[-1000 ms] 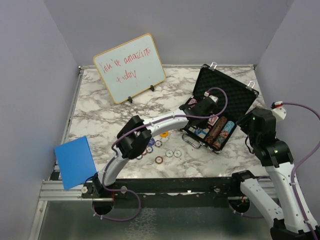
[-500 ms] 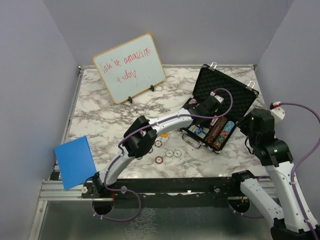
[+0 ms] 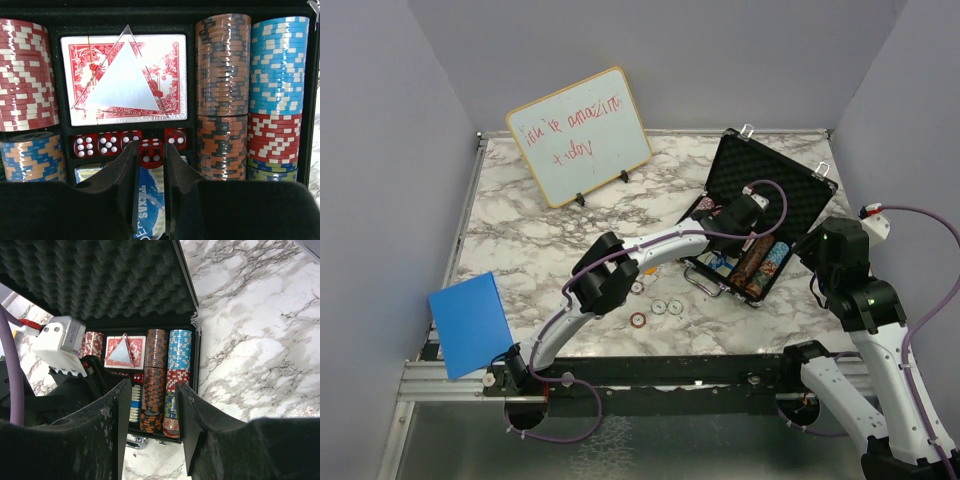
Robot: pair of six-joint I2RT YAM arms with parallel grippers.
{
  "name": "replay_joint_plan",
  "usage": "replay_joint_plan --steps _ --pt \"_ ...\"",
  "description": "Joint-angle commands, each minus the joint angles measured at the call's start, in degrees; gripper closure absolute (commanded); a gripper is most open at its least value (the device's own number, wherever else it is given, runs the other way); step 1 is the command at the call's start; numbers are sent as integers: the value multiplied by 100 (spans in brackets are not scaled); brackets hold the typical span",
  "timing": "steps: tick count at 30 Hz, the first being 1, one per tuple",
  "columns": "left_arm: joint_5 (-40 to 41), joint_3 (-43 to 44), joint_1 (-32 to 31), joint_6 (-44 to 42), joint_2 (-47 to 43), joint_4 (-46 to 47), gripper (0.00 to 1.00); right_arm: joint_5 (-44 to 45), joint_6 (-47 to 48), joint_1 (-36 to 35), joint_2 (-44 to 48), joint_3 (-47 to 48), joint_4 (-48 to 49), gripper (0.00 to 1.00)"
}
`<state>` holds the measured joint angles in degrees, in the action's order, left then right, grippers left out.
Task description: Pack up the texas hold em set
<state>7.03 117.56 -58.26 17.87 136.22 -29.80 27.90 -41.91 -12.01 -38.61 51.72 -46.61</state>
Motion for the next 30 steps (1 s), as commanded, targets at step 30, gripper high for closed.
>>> replay_joint_plan --steps 30 --pt "44 307 -4 -47 -182 -52 53 -104 218 -1 -72 -28 -3 53"
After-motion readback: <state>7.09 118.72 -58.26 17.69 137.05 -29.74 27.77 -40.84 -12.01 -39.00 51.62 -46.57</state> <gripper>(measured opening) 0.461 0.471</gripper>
